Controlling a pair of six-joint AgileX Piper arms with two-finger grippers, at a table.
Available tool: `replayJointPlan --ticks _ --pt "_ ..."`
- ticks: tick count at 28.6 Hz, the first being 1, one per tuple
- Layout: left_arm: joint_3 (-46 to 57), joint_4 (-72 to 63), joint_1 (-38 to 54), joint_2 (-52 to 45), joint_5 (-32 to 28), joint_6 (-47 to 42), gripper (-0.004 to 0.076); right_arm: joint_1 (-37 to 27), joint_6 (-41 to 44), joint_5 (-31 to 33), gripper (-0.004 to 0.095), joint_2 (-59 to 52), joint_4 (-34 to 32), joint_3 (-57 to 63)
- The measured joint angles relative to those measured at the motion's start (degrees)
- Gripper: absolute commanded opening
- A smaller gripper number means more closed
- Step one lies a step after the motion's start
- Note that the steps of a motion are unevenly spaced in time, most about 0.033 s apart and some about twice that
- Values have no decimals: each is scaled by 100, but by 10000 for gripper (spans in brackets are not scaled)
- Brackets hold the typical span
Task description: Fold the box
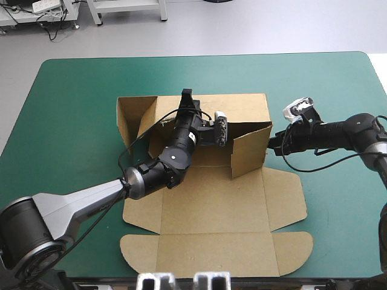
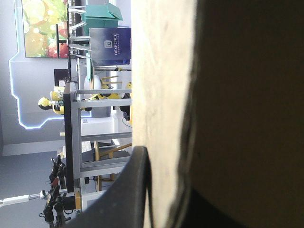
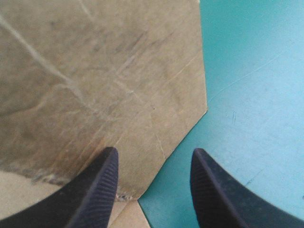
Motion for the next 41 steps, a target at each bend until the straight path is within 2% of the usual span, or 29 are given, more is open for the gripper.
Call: replayJointPlan --ticks 6,21,27,33,41 --pt "0 0 0 0 28 0 -11 -5 73 566 484 -130 -365 -6" --pt "0 0 0 0 48 -57 -11 0 284 1532 480 -318 -280 -6" --pt "0 70 0 0 42 -105 -11 0 186 1079 481 -318 -94 -6" --pt "24 206 0 -33 14 -553 -11 11 -124 632 480 -318 184 -6" --pt "54 190 5 -99 -88 -661 -11 73 -566 540 480 -116 820 0"
